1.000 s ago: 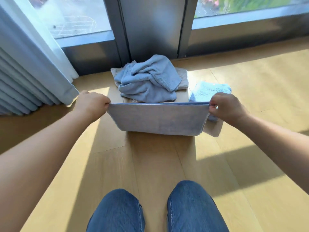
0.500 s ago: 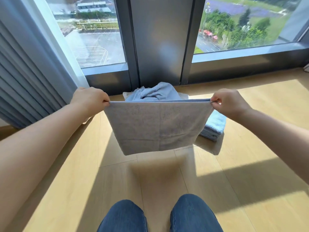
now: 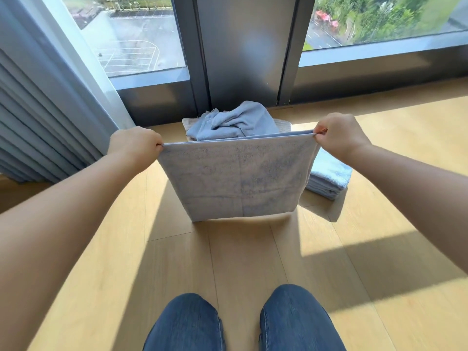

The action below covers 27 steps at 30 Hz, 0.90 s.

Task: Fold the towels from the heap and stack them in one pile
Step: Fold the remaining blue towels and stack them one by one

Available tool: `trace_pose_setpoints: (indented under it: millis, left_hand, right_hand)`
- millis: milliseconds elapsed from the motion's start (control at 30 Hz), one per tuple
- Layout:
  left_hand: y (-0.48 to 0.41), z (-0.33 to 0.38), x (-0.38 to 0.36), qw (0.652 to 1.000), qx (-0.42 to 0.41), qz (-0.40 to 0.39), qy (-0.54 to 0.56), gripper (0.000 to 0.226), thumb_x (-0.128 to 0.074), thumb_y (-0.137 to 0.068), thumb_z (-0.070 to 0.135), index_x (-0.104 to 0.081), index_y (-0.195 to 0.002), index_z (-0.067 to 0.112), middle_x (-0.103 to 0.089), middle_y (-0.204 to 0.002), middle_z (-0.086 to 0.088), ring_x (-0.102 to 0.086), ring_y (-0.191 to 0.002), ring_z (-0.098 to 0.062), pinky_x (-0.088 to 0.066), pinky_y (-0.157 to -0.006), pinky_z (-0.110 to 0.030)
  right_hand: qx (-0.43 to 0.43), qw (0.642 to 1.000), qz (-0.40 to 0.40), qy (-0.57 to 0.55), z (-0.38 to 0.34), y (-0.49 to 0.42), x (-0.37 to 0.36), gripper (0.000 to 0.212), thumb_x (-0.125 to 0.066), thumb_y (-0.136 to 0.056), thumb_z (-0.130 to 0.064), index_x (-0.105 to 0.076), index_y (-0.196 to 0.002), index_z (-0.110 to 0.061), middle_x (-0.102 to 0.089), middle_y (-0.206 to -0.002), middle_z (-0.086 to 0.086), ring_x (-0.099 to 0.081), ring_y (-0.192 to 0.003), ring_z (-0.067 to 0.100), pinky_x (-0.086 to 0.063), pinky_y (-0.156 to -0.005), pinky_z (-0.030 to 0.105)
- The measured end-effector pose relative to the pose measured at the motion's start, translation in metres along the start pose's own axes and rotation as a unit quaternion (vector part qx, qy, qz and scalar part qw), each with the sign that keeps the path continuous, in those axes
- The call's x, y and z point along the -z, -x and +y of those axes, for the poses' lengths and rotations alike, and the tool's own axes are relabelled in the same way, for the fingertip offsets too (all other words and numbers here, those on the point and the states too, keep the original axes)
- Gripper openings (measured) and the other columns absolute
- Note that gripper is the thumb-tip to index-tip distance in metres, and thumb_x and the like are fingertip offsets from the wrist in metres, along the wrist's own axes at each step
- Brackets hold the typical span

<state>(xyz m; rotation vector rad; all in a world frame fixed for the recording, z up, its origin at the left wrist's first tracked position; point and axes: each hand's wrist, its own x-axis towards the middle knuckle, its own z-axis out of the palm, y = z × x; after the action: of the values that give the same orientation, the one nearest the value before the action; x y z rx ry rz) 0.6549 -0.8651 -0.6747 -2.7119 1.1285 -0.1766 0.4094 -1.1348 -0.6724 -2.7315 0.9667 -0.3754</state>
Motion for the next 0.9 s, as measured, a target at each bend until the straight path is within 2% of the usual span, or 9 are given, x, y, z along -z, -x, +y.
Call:
trace_pose_setpoints:
  millis: [233, 367, 433, 533, 667, 733, 800, 833, 900]
  left_hand:
    - [0.019, -0.001, -0.004, 0.998, -0.033, 0.057, 0.022, 0.031, -0.035, -0.097, 0.024, -0.065, -0.094, 0.015, -0.067, -0.089, -0.008, -0.06, -0.083, -0.031, -0.035, -0.061, -0.027]
    - [0.065, 0.006, -0.029, 0.993, -0.077, 0.076, 0.055, 0.027, -0.043, -0.094, 0.02, -0.068, -0.093, 0.011, -0.07, -0.083, -0.008, -0.063, -0.076, -0.031, -0.023, -0.052, -0.025]
    - [0.088, 0.011, -0.048, 0.994, -0.089, 0.038, 0.043, 0.027, -0.042, -0.095, 0.023, -0.067, -0.099, 0.014, -0.07, -0.088, -0.005, -0.064, -0.079, -0.03, -0.024, -0.056, -0.026]
    - [0.116, 0.021, -0.079, 0.993, -0.089, -0.071, -0.008, 0.03, -0.033, -0.097, 0.029, -0.056, -0.115, 0.025, -0.066, -0.106, 0.004, -0.063, -0.096, -0.021, -0.031, -0.063, -0.026]
    - [0.139, 0.033, -0.118, 0.98, -0.094, -0.173, -0.014, 0.037, -0.031, -0.094, 0.023, -0.047, -0.126, 0.031, -0.062, -0.116, 0.008, -0.059, -0.107, -0.017, -0.043, -0.075, -0.027]
    - [0.139, 0.038, -0.135, 0.976, -0.078, -0.204, -0.002, 0.037, -0.031, -0.093, 0.023, -0.049, -0.125, 0.03, -0.063, -0.117, 0.005, -0.059, -0.108, -0.019, -0.046, -0.08, -0.027]
    - [0.131, 0.044, -0.148, 0.972, -0.064, -0.224, 0.012, 0.035, -0.03, -0.094, 0.024, -0.052, -0.121, 0.03, -0.065, -0.113, 0.004, -0.06, -0.105, -0.02, -0.047, -0.08, -0.029]
    - [0.125, 0.047, -0.153, 0.97, -0.056, -0.234, 0.021, 0.035, -0.03, -0.093, 0.023, -0.053, -0.12, 0.029, -0.065, -0.112, 0.002, -0.061, -0.104, -0.021, -0.047, -0.079, -0.029]
    - [0.108, 0.051, -0.161, 0.966, -0.029, -0.253, 0.044, 0.036, -0.031, -0.092, 0.019, -0.054, -0.119, 0.029, -0.065, -0.113, -0.001, -0.059, -0.105, -0.024, -0.045, -0.079, -0.029]
  right_hand:
    - [0.044, 0.998, 0.036, 0.012, 0.01, 0.021, -0.006, 0.014, -0.055, -0.085, 0.0, -0.066, -0.09, 0.007, -0.061, -0.092, 0.024, -0.055, -0.088, 0.039, -0.045, -0.078, 0.042]
    - [0.105, 0.991, 0.065, 0.047, 0.023, 0.063, -0.026, 0.009, -0.059, -0.073, 0.003, -0.066, -0.068, 0.006, -0.063, -0.067, 0.022, -0.059, -0.066, 0.039, -0.047, -0.061, 0.042]
    - [0.127, 0.988, 0.061, 0.068, 0.029, 0.088, -0.042, 0.014, -0.055, -0.066, -0.006, -0.065, -0.057, -0.001, -0.061, -0.055, 0.014, -0.058, -0.054, 0.034, -0.046, -0.054, 0.038]
    - [0.119, 0.989, 0.023, 0.083, 0.033, 0.126, -0.07, 0.007, -0.066, -0.054, -0.004, -0.062, -0.05, -0.008, -0.058, -0.049, 0.005, -0.057, -0.049, 0.03, -0.044, -0.05, 0.034]
    - [0.084, 0.989, -0.085, 0.084, 0.046, 0.155, -0.113, 0.031, -0.087, -0.037, 0.002, -0.061, -0.047, -0.012, -0.057, -0.048, 0.0, -0.057, -0.047, 0.027, -0.043, -0.046, 0.034]
    - [0.067, 0.986, -0.117, 0.094, 0.051, 0.16, -0.13, 0.028, -0.087, -0.04, -0.001, -0.063, -0.05, -0.011, -0.061, -0.051, 0.001, -0.06, -0.053, 0.028, -0.045, -0.051, 0.036]
    - [0.016, 0.984, -0.151, 0.088, 0.055, 0.158, -0.144, 0.007, -0.076, -0.066, -0.005, -0.07, -0.069, -0.007, -0.069, -0.072, 0.008, -0.062, -0.078, 0.033, -0.042, -0.073, 0.04]
    - [-0.005, 0.979, -0.178, 0.099, 0.056, 0.154, -0.151, 0.007, -0.066, -0.079, -0.01, -0.071, -0.082, -0.008, -0.07, -0.086, 0.008, -0.058, -0.092, 0.031, -0.037, -0.082, 0.038]
    - [-0.015, 0.968, -0.218, 0.124, 0.059, 0.141, -0.162, 0.02, -0.051, -0.09, -0.019, -0.067, -0.1, -0.013, -0.066, -0.104, 0.003, -0.05, -0.106, 0.024, -0.032, -0.088, 0.033]
